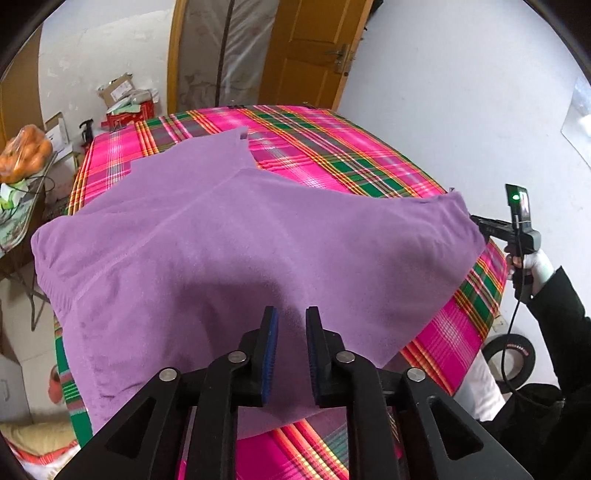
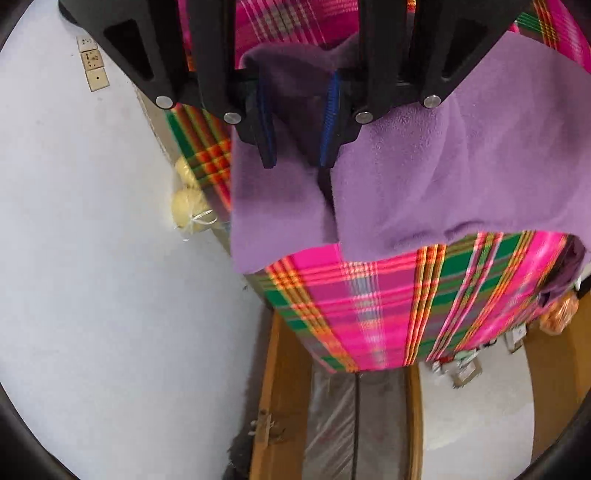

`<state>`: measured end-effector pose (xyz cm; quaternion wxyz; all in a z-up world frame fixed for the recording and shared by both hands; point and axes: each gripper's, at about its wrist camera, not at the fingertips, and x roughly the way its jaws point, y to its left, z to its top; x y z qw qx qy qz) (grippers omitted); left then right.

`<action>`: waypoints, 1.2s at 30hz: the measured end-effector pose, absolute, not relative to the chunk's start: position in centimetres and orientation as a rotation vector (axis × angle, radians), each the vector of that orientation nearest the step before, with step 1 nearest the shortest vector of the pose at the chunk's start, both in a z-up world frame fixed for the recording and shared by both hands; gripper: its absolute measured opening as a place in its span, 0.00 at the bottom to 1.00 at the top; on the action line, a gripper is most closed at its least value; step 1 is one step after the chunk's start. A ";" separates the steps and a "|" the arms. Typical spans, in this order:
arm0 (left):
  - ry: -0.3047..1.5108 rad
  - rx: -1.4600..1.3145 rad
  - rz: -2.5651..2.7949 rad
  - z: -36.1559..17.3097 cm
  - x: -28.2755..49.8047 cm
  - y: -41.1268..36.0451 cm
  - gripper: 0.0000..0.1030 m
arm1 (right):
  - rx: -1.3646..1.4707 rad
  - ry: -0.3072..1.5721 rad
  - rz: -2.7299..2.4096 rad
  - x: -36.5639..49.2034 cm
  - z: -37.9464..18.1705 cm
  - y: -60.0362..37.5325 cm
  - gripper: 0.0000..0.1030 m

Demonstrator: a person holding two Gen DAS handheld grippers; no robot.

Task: Fold clothes

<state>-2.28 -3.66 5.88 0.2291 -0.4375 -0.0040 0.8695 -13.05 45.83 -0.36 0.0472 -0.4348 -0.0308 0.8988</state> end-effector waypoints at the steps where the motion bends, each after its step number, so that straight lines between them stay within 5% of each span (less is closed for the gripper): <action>1: -0.007 -1.205 2.392 5.8 -2.2 -3.6 0.20 | -1.319 -0.109 2.745 -13.2 -0.5 45.9 0.27; 3: -0.002 -1.209 2.389 5.7 -2.0 -3.7 0.20 | -1.305 -0.103 2.719 -13.8 -0.6 46.6 0.22; 5: 0.005 -1.214 2.386 5.6 -2.0 -3.6 0.20 | -1.283 -0.030 2.689 -14.0 -0.4 47.9 0.04; 10: -0.001 -1.217 2.393 5.5 -1.9 -3.6 0.21 | -1.101 0.244 2.627 -12.1 1.3 52.6 0.04; 18: -0.039 -1.212 2.411 5.6 -1.9 -3.8 0.21 | -0.999 0.799 2.439 -8.4 -0.2 59.5 0.07; 20: -0.063 -1.202 2.429 5.8 -1.9 -4.1 0.21 | -0.987 0.891 2.418 -7.8 -0.7 60.4 0.18; 21: -0.086 -1.193 2.445 5.9 -2.0 -4.6 0.22 | -0.979 0.921 2.428 -7.3 -0.9 60.3 0.26; 36: -0.423 -1.221 2.635 6.2 -2.4 -10.9 0.35 | -1.224 1.135 2.553 -2.5 -2.0 52.4 0.27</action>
